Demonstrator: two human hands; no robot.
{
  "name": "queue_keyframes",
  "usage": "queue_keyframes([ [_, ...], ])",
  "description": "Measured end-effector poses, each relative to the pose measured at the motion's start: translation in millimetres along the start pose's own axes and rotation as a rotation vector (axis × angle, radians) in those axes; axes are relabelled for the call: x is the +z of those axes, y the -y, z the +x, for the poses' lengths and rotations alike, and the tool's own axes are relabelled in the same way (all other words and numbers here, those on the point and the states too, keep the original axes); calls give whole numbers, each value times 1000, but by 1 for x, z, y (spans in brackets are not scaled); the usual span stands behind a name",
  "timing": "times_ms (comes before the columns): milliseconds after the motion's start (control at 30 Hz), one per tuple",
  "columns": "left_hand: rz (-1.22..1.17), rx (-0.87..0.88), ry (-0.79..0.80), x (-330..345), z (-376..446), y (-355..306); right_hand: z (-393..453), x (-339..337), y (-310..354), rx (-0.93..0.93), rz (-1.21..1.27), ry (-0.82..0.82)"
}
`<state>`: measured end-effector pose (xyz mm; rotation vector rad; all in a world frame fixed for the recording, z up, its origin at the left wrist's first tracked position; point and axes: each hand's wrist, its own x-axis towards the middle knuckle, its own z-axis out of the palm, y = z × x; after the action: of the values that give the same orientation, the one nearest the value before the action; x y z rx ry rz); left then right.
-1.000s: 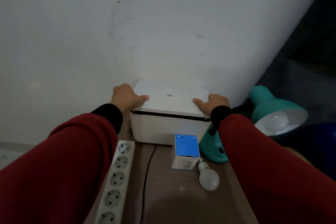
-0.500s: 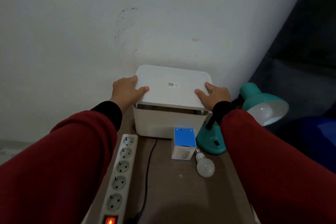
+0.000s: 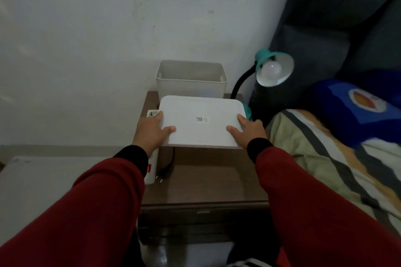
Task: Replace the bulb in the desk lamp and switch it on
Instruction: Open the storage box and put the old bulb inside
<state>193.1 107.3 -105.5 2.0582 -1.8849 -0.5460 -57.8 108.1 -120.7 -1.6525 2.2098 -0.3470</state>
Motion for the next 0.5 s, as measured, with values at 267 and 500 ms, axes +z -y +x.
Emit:
queue_keyframes([
  [267,41,6,112,57,-74,16,-56,49,-60,18,-205,111],
  [500,168,24,216,82,-87,24,-73,52,-71,-14,-361,252],
])
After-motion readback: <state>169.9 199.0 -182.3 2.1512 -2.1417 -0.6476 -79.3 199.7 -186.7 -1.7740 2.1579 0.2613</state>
